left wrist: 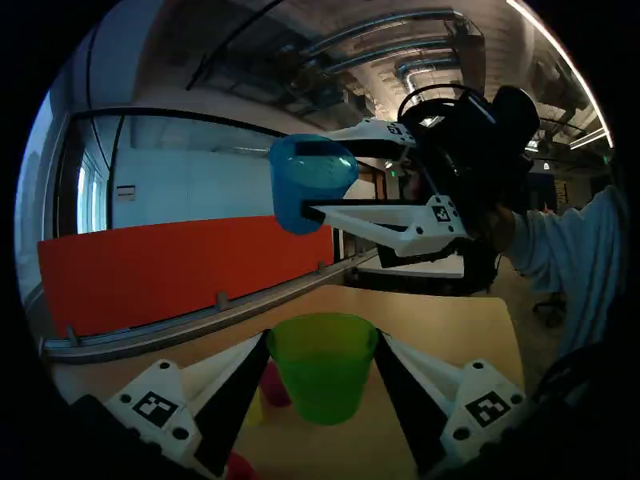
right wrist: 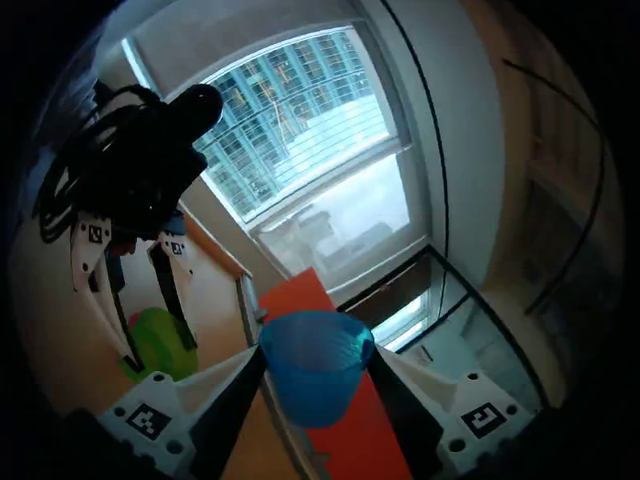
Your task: Pour water
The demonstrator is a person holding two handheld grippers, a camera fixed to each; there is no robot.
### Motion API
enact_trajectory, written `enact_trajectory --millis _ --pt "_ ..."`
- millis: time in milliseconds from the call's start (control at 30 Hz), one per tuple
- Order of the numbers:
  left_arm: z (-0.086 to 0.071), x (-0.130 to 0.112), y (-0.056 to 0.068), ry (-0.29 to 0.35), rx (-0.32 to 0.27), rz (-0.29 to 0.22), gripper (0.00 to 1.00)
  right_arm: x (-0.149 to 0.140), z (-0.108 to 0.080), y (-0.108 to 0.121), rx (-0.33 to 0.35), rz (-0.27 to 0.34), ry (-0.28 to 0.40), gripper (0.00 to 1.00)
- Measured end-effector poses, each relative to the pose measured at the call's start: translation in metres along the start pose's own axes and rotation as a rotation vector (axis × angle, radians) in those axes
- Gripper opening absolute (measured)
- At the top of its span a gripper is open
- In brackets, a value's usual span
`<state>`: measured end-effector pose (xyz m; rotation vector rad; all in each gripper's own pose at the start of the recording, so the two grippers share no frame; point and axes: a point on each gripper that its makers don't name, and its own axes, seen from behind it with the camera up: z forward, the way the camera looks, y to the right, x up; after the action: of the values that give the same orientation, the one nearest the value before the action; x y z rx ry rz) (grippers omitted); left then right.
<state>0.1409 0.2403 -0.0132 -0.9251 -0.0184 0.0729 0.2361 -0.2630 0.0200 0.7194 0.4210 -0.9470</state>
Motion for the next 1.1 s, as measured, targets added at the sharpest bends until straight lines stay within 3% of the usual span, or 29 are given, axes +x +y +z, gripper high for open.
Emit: enact_trajectory --millis 267,667,767,867,1100 --pt "0.001 0.004 0.001 0.003 0.004 0.002 0.90 0.009 -0.007 -0.011 0.032 0.256 0.022 0.90" --pt "0.002 0.006 0.002 0.002 0.006 0.005 0.90 0.022 -0.010 -0.016 0.097 0.698 0.040 0.90" --pt "0.002 0.006 0.002 0.002 0.009 0.005 0.90 0.025 -0.011 -0.016 0.112 0.763 0.048 0.90" --pt "0.003 0.006 0.000 0.001 0.016 0.002 0.90 0.024 -0.012 -0.014 0.111 0.790 0.048 0.90" --pt "-0.001 0.000 -0.006 -0.009 0.033 0.002 0.90 0.008 -0.016 -0.017 0.095 0.793 0.017 0.90"
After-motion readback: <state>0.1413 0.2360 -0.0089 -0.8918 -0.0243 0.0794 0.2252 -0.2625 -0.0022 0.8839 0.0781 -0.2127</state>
